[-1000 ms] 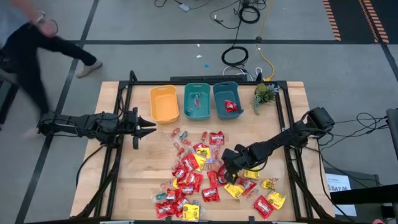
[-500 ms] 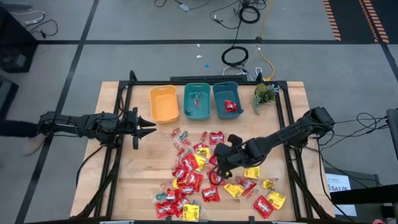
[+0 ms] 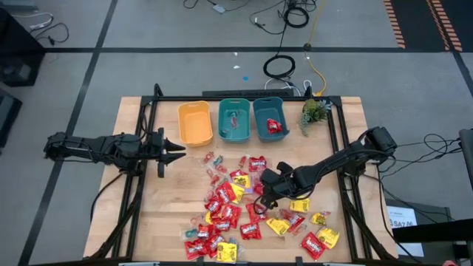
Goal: Sort candy
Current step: Put the red candy into the blue bin
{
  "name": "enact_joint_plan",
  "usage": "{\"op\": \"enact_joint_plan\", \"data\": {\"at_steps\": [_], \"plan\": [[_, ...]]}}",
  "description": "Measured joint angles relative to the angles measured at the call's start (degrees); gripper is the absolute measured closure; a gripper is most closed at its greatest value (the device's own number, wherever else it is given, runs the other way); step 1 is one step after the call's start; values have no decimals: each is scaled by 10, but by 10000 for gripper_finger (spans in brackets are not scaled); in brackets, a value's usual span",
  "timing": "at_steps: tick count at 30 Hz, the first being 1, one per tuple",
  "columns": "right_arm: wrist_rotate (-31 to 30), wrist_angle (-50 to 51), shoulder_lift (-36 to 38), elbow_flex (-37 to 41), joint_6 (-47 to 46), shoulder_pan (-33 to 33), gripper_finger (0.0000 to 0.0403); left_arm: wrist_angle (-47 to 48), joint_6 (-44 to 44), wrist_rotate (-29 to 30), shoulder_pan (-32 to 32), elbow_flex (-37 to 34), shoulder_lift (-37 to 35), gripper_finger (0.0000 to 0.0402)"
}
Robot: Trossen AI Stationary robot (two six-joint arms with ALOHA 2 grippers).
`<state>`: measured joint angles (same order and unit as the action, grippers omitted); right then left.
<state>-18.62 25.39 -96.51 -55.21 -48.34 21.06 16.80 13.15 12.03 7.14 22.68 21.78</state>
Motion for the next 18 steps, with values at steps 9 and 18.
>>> {"op": "enact_joint_plan", "data": {"at_steps": [9, 18], "plan": [[38, -21, 8, 15, 9, -5, 389, 0, 0, 0, 0, 0, 0, 285], [-21, 17, 120, 3, 58, -57, 399, 0, 0, 0, 0, 0, 0, 285]]}}
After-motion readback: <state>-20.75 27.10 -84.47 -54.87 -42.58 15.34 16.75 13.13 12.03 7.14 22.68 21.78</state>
